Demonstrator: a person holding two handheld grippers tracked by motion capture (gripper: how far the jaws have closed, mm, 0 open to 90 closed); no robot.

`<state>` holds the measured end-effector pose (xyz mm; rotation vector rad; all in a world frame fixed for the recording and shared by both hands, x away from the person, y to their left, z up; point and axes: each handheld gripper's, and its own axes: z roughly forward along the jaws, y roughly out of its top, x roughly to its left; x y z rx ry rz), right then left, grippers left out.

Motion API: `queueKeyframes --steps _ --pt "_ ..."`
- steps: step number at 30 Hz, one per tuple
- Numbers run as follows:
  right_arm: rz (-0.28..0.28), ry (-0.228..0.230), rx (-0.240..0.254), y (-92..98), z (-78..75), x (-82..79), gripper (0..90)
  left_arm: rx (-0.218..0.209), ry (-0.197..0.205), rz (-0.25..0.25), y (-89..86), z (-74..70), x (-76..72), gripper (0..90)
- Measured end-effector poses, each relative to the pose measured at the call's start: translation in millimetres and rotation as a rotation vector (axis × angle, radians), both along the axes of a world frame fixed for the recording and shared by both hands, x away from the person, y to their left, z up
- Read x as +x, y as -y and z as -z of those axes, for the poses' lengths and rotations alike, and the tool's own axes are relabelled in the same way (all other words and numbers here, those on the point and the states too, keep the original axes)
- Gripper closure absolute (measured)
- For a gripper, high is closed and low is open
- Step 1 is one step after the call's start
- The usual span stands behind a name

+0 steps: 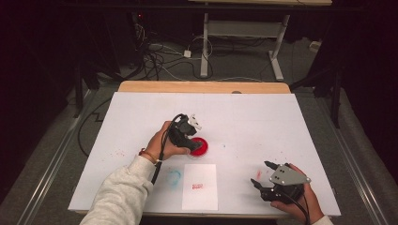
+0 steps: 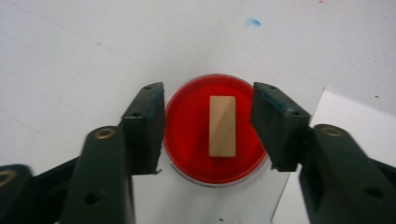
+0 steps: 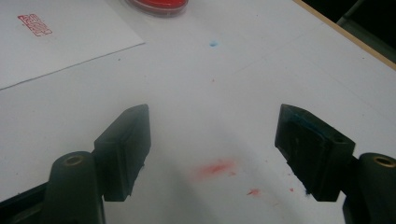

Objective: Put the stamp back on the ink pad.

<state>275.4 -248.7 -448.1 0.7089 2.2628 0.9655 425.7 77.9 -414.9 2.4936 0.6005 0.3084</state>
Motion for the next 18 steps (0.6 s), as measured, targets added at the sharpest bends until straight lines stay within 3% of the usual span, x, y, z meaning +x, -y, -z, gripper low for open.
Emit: queueKeyframes --steps 10,14,18 --pt "0.001 0.004 -0.001 0.2 -0.4 -0.5 27.1 -0.098 0.104 -0.039 -3.1 -3.7 -10.9 22.0" --pt "0.006 0.010 0.005 0.7 -1.1 -0.7 26.9 -0.148 0.118 -0.002 -7.5 -4.4 -14.9 18.9" --pt "0.007 0.016 0.012 1.2 -1.9 -0.7 26.8 -0.175 0.185 0.000 -11.0 -4.6 -22.2 18.6"
